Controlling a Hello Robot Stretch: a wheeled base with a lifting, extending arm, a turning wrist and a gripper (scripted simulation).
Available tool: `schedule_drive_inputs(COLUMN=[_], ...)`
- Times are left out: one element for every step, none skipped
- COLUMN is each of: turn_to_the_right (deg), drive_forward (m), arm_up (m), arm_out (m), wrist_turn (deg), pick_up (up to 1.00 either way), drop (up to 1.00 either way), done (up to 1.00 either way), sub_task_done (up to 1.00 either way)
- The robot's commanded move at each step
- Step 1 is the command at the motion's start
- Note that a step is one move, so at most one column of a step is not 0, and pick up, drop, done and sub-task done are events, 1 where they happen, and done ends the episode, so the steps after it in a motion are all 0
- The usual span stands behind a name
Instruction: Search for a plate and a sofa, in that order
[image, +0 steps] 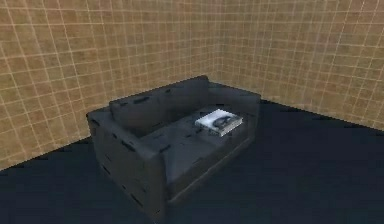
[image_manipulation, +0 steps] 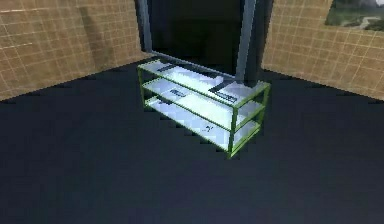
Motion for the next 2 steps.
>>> schedule_drive_inputs(turn_to_the_right=[0.0,0.0], drive_forward=[0.2,0.0], arm_up=[0.0,0.0], arm_out=[0.0,0.0], wrist_turn=[0.0,0.0], pick_up=[0.0,0.0], drop=[0.0,0.0], done=[0.0,1.0], sub_task_done=[0.0,0.0])
